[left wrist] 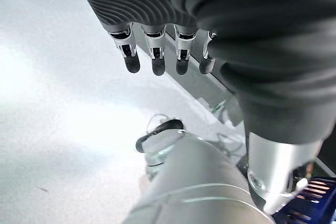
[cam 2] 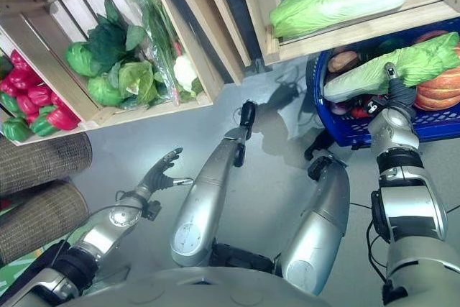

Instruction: Pick up fruits and vegetables into the basket

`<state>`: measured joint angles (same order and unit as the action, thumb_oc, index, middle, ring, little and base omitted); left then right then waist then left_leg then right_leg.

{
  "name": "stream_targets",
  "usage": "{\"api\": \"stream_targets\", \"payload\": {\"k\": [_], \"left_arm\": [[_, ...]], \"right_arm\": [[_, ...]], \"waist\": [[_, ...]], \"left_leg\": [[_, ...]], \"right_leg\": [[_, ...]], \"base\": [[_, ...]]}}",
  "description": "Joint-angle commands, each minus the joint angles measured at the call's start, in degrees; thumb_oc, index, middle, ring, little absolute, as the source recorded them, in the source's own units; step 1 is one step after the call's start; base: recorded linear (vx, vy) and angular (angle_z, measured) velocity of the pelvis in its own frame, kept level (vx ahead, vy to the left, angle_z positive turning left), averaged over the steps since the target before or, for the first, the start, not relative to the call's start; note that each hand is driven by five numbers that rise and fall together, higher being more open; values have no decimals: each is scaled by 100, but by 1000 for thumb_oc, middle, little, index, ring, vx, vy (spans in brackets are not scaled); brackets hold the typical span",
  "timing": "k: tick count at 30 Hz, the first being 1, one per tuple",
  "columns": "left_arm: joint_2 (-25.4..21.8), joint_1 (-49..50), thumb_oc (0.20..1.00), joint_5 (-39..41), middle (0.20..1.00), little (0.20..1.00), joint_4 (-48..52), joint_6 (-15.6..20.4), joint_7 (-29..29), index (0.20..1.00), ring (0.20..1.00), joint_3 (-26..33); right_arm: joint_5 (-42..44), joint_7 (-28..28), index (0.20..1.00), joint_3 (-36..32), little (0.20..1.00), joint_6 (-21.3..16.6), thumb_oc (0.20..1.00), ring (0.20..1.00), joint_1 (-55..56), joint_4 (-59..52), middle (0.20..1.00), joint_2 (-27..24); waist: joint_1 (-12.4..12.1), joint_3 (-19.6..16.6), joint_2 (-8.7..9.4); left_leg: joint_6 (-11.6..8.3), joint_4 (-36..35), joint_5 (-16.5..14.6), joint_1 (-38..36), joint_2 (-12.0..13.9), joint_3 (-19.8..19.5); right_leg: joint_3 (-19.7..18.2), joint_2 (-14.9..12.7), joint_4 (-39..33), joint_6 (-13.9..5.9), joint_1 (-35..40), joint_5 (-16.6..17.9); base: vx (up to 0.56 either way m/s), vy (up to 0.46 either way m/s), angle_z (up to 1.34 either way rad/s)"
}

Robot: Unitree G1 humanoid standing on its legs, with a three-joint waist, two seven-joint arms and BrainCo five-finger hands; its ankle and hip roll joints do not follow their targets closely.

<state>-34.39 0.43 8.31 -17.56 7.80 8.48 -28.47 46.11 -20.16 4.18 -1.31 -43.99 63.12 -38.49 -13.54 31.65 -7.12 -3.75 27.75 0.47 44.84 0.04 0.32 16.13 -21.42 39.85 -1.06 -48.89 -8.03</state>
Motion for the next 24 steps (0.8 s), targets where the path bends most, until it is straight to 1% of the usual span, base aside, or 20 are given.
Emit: {"api": "stream_targets", "payload": {"k": [1,5,6,7,8,9,10,12,14,16,17,19,21,23,24], "left_arm": [[-21,193,1000,-185,1000,1000,122,226,248,1000,1000,-377],[-18,146,1000,-151,1000,1000,94,317,439,1000,1000,-489],[-13,132,1000,-155,1000,1000,68,361,485,1000,1000,-513],[-8,114,1000,-170,1000,1000,56,399,530,1000,1000,-524],[-2,92,1000,-174,1000,1000,52,435,586,1000,1000,-535],[1,65,1000,-184,1000,1000,90,452,641,1000,1000,-530],[-10,35,1000,-191,1000,1000,148,466,709,1000,1000,-511],[-46,3,1000,-248,1000,1000,296,563,933,1000,1000,-442],[-95,-68,1000,-194,1000,1000,572,764,1055,1000,1000,-296],[-148,-106,1000,-95,1000,1000,912,901,1035,1000,1000,-86],[-176,-124,1000,-47,1000,1000,1114,1011,1008,1000,1000,55],[-208,-121,1000,-49,1000,1000,1382,1258,914,1000,1000,268],[-247,-136,1000,-114,1000,1000,1729,1619,814,1000,1000,558],[-189,-174,1000,-86,1000,1000,2036,1780,680,1000,1000,836],[-188,-168,1000,-97,1000,1000,2068,1826,671,1000,1000,864]], "right_arm": [[594,-16,200,-170,200,187,200,200,327,416,200,-553],[1160,9,200,-276,200,538,200,200,250,674,200,-594],[1299,123,200,-291,200,706,200,200,268,722,200,-578],[1483,183,410,-304,410,889,410,410,282,764,410,-551],[1624,193,1000,-308,1000,999,1000,1000,289,800,1000,-524],[1791,246,1000,-334,1000,1051,1000,1000,321,862,1000,-495],[1882,343,1000,-353,1000,1028,1000,1000,351,914,1000,-483],[1911,463,1000,-374,1000,839,1000,1000,424,917,1000,-451],[1799,541,1000,-395,1000,489,1000,1000,518,832,1000,-383],[1571,578,1000,-409,1000,84,1000,1000,719,613,1000,-260],[1433,532,1000,-397,1000,-141,1000,1000,881,404,1000,-162],[1208,489,1000,-402,1000,-467,1000,1000,1152,47,1000,17],[876,394,1000,-331,1000,-822,1000,1000,1616,-591,1000,227],[634,123,1000,-186,1000,-1081,1000,1000,2135,-1489,1000,455],[595,103,1000,-182,1000,-1109,1000,1000,2194,-1580,1000,478]], "waist": [[15,-186,-707],[22,-186,-730],[30,-186,-726],[36,-186,-717],[38,-186,-704],[46,-186,-696],[48,-186,-690],[61,-186,-676],[90,-186,-646],[133,-186,-598],[161,-186,-556],[214,-186,-485],[326,-186,-350],[464,-186,-195],[480,-186,-178]], "left_leg": [[486,157,-521,315,-225,138],[516,208,-539,434,-224,124],[525,235,-545,467,-230,114],[529,254,-549,492,-230,113],[530,277,-557,512,-225,115],[531,281,-561,512,-220,111],[529,274,-562,498,-212,111],[522,256,-563,460,-202,106],[510,202,-559,363,-193,108],[492,124,-555,243,-168,117],[478,61,-548,154,-160,120],[458,-46,-527,15,-136,133],[415,-222,-476,-210,-93,155],[363,-446,-419,-468,-49,192],[358,-475,-410,-502,-44,198]], "right_leg": [[-60,318,366,-283,-183,-387],[-111,345,425,-281,-333,-385],[-130,362,447,-277,-369,-383],[-145,383,453,-270,-390,-384],[-159,398,456,-262,-405,-384],[-166,409,461,-258,-404,-385],[-171,422,460,-255,-393,-388],[-180,451,440,-253,-355,-386],[-194,487,369,-261,-258,-365],[-190,517,264,-273,-129,-334],[-178,540,168,-281,-20,-308],[-155,585,7,-298,142,-242],[-142,660,-228,-327,407,-137],[-129,738,-502,-360,692,-42],[-130,745,-531,-364,726,-33]], "base": [[-2,-12,5],[-10,-3,3],[-12,-7,-4],[-17,-20,-4],[-17,-33,-2],[-13,-41,-2],[-10,-39,-3],[-9,-27,-4],[-13,-26,-5],[-18,-27,-4],[-31,-40,-4],[-41,-56,-9],[-48,-74,-17],[-48,-52,-23],[-43,-33,-25]]}}
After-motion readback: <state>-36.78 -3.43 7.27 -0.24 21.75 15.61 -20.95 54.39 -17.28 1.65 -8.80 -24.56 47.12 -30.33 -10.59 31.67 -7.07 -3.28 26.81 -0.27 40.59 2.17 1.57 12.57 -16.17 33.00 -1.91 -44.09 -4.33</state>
